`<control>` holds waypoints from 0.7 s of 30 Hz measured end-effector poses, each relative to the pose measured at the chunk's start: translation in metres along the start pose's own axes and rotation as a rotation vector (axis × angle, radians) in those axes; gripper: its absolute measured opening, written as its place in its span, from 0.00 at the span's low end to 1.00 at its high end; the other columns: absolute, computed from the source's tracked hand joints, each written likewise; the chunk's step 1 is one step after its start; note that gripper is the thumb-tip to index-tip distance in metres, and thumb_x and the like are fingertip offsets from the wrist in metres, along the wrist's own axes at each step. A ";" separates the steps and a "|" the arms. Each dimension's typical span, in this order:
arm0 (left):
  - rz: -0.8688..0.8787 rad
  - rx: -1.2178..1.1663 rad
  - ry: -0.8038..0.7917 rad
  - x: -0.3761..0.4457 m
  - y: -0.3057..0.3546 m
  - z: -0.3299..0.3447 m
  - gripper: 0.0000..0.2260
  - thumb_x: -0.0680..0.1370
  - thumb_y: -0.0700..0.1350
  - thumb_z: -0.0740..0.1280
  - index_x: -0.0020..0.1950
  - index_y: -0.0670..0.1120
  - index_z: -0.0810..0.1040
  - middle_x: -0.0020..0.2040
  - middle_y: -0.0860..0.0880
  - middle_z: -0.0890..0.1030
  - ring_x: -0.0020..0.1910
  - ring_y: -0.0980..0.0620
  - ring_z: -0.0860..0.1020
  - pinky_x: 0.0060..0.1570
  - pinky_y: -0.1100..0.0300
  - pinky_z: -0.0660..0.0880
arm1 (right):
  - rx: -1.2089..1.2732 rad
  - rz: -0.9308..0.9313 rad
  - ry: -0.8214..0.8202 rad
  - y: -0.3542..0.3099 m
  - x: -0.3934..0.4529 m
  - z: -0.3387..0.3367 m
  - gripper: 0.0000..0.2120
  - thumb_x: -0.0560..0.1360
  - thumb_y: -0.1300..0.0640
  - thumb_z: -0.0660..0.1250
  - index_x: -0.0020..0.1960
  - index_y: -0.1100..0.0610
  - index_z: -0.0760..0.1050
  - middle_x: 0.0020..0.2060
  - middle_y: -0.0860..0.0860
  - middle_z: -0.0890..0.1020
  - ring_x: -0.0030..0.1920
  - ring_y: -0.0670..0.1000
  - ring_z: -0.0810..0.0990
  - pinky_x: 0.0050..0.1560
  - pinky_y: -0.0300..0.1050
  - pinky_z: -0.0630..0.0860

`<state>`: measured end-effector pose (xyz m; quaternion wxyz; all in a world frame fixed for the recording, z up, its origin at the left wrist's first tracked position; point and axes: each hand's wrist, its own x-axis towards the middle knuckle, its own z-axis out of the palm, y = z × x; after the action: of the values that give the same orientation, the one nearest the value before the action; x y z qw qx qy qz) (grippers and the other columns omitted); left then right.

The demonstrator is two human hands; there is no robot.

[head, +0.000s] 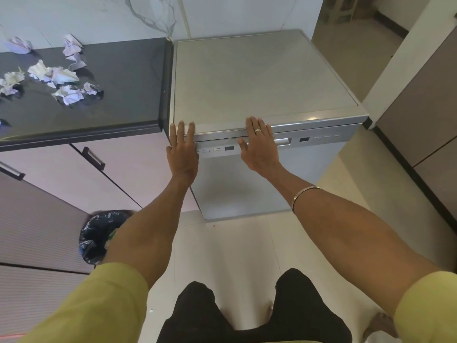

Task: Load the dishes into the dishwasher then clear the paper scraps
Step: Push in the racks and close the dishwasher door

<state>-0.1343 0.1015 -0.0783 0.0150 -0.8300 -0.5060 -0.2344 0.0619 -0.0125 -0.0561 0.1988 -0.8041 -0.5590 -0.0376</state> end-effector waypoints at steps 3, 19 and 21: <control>0.009 -0.013 -0.045 -0.002 -0.002 -0.006 0.43 0.72 0.31 0.72 0.79 0.52 0.54 0.80 0.46 0.57 0.79 0.41 0.52 0.58 0.42 0.77 | -0.070 -0.008 -0.119 0.001 0.005 -0.013 0.32 0.83 0.48 0.54 0.80 0.60 0.48 0.79 0.55 0.54 0.79 0.57 0.50 0.79 0.53 0.47; -0.014 0.010 -0.599 0.051 0.012 -0.078 0.33 0.78 0.49 0.69 0.77 0.39 0.60 0.77 0.38 0.59 0.76 0.38 0.57 0.74 0.44 0.58 | -0.237 -0.031 -0.487 -0.007 0.029 -0.071 0.27 0.80 0.60 0.54 0.77 0.65 0.52 0.77 0.58 0.57 0.75 0.60 0.59 0.72 0.57 0.60; -0.027 -0.009 -0.546 0.052 0.017 -0.090 0.25 0.82 0.47 0.61 0.75 0.37 0.61 0.76 0.38 0.61 0.76 0.39 0.59 0.74 0.44 0.58 | -0.245 -0.034 -0.478 -0.009 0.027 -0.088 0.27 0.79 0.61 0.56 0.76 0.66 0.54 0.75 0.59 0.60 0.73 0.61 0.62 0.69 0.56 0.62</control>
<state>-0.1340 0.1128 0.0262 -0.1288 -0.8556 -0.5013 -0.0042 0.0780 -0.0175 0.0349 -0.0384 -0.7988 -0.5947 0.0827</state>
